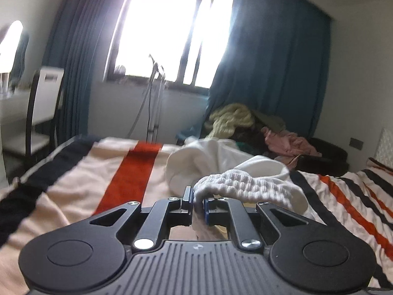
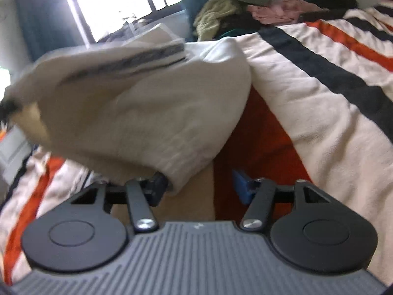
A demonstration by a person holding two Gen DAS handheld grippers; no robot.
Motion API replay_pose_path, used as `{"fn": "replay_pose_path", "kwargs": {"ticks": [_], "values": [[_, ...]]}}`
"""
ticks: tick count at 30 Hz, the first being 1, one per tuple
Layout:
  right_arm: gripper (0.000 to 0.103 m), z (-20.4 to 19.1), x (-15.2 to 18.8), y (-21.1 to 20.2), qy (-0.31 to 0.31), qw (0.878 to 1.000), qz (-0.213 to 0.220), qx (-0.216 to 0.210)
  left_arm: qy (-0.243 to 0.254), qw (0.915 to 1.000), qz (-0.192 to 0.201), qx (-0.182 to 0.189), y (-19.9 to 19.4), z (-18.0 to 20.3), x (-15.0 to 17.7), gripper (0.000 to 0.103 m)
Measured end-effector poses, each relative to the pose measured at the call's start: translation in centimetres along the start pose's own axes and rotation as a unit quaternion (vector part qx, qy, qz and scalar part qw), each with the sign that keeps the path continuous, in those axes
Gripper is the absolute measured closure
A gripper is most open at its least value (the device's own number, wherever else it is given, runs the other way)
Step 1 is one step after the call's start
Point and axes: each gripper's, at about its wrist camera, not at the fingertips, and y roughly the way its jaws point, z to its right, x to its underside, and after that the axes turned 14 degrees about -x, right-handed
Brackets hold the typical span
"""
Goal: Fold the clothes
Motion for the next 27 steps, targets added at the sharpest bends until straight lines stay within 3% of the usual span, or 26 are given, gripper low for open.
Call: {"fn": "replay_pose_path", "kwargs": {"ticks": [3,5,6,7,9,16,22,25,27], "values": [[0.043,-0.3,0.0,1.5,0.003,1.0,-0.008,-0.002,-0.017,0.9992,-0.034,-0.006,2.4,-1.5,0.7,0.094],[0.043,-0.7,0.0,2.3,-0.028,1.0,-0.008,0.001,-0.024,0.9982,-0.055,-0.01,3.8,-2.2,1.2,0.094],[0.049,-1.1,0.1,2.5,-0.039,0.999,-0.004,0.003,-0.027,0.9974,-0.065,-0.012,4.5,-2.5,1.4,0.094],[0.063,-1.4,0.0,2.4,-0.046,0.999,-0.001,0.003,-0.028,0.9969,-0.072,-0.014,5.1,-2.5,1.7,0.094],[0.07,-2.3,-0.3,2.1,-0.07,0.997,0.006,0.013,-0.036,0.9954,-0.089,-0.011,6.1,-2.9,2.0,0.093],[0.078,-4.4,-1.7,-1.3,-0.091,0.995,0.048,0.007,-0.045,0.9875,-0.151,0.007,6.2,-3.7,2.2,0.091],[0.08,-7.2,-1.9,-6.1,-0.128,0.988,0.089,-0.005,-0.066,0.9711,-0.226,0.039,5.5,-5.1,2.8,0.091],[0.08,-7.8,-1.6,-7.2,-0.159,0.983,0.089,0.009,-0.099,0.953,-0.283,0.046,5.4,-6.6,3.4,0.091],[0.08,-7.3,-1.7,-7.4,-0.145,0.986,0.082,0.009,-0.119,0.9462,-0.297,0.05,4.6,-7.5,3.4,0.089]]}}
